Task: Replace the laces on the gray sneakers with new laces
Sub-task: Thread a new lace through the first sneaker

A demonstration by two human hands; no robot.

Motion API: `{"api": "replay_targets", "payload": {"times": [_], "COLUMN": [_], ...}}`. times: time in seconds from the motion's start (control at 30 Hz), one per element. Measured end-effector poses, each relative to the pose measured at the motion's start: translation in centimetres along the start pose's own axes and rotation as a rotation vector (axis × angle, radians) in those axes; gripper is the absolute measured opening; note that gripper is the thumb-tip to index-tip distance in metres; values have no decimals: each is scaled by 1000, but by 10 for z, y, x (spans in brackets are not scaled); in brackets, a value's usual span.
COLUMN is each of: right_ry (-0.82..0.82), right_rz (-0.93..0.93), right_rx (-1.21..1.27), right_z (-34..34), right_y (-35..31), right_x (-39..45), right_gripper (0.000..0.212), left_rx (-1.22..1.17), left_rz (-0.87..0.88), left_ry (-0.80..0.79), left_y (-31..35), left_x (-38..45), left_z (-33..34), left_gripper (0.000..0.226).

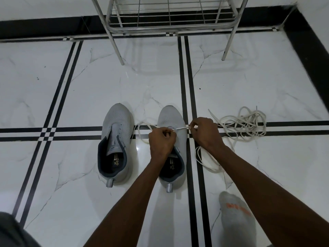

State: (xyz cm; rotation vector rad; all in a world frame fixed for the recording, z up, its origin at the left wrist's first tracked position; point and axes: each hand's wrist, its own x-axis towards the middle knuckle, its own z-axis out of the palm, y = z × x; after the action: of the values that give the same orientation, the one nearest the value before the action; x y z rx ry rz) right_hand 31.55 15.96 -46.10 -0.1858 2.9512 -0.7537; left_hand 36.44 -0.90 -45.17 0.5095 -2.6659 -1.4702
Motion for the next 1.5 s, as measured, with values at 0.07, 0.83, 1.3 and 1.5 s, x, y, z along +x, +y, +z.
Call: {"api": "replay_targets", "payload": {"times": [0.07, 0.83, 1.3, 1.5], "right_ry": [33, -4, 202, 222], "right_rz": [-3, 564, 144, 14], "right_rx": [96, 1166, 1265, 1389], "right_z": [-5, -20, -178, -239], "right_y": [4, -68, -166, -205], "right_x": [2, 25, 86, 98], "right_gripper": [10, 22, 19, 17], "left_rx": [3, -580, -437, -485], "left_rz": [3, -324, 209, 371], "left_ry": [-13, 32, -29, -4], "left_y": [-2, 17, 180, 259], "left_x": [1, 39, 100, 113], "left_z": [0, -34, -125, -162], "left_gripper": [24, 26, 29, 30]}}
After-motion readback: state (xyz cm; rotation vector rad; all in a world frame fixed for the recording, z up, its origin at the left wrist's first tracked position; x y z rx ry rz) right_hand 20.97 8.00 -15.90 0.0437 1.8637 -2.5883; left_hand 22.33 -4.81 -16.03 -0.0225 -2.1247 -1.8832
